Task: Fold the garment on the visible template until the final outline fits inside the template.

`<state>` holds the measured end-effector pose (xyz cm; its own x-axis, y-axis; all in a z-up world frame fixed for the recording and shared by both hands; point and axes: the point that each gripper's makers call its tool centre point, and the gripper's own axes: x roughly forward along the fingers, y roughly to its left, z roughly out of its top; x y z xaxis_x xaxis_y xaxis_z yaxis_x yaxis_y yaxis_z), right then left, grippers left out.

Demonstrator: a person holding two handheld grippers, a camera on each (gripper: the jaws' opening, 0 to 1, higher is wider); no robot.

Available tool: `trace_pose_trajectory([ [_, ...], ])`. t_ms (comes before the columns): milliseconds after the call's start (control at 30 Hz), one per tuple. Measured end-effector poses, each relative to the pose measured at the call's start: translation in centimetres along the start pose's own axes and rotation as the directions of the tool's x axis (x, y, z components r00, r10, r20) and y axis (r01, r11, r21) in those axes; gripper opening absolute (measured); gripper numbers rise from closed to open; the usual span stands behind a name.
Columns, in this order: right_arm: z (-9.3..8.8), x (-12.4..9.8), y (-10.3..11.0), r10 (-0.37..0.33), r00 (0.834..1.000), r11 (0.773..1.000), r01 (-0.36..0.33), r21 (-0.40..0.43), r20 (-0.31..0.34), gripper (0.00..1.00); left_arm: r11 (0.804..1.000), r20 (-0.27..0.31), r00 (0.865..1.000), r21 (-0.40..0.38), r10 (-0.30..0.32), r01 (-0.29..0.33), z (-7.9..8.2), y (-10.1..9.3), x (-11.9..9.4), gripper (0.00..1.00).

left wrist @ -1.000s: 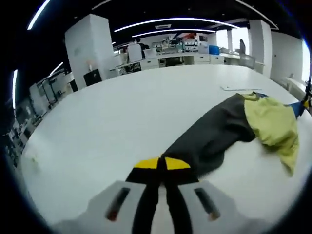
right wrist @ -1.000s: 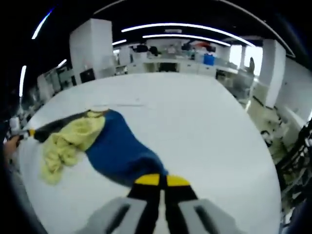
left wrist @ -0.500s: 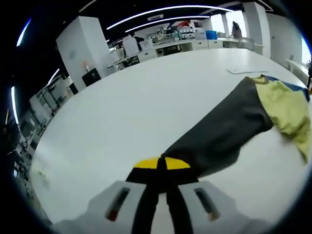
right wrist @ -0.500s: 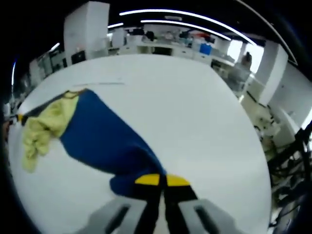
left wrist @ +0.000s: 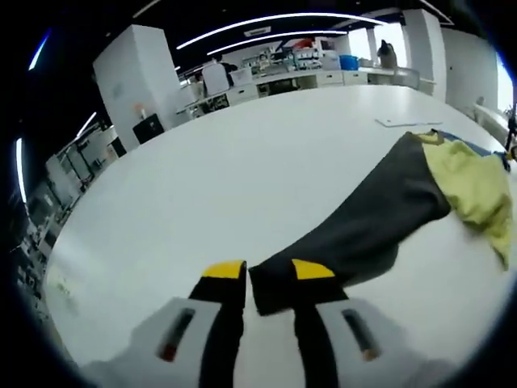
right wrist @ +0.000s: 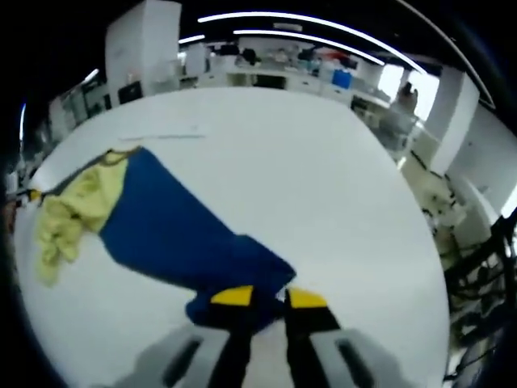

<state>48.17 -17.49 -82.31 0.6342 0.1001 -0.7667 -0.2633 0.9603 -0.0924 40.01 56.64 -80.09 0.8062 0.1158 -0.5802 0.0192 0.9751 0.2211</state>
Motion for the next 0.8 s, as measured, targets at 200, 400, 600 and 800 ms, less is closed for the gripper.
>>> trace_pose_trajectory([
  [200, 0.6, -0.9, 2.0, 0.07, 0.997, 0.997, -0.069, -0.037, 0.041, 0.49, 0.992, 0.099, 0.989, -0.058, -0.108, 0.114, 1.1, -3.1, -2.3, 0.42],
  [400, 1.6, -1.5, 4.3, 0.148, 0.985, 0.989, -0.146, -0.033, 0.084, 0.69, 0.958, 0.153, 0.954, -0.084, -0.259, 0.273, 2.1, -7.8, -4.9, 0.58],
  [600, 2.5, -1.6, 8.5, 0.237, 0.966, 0.971, -0.232, -0.055, 0.107, 0.78, 0.927, 0.177, 0.916, -0.046, -0.36, 0.373, 3.3, -12.4, -6.9, 0.68],
  [800, 3.1, -2.2, 13.7, 0.33, 0.936, 0.942, -0.317, -0.113, 0.119, 0.78, 0.901, 0.204, 0.885, -0.033, -0.418, 0.433, 4.3, -16.5, -8.7, 0.73],
])
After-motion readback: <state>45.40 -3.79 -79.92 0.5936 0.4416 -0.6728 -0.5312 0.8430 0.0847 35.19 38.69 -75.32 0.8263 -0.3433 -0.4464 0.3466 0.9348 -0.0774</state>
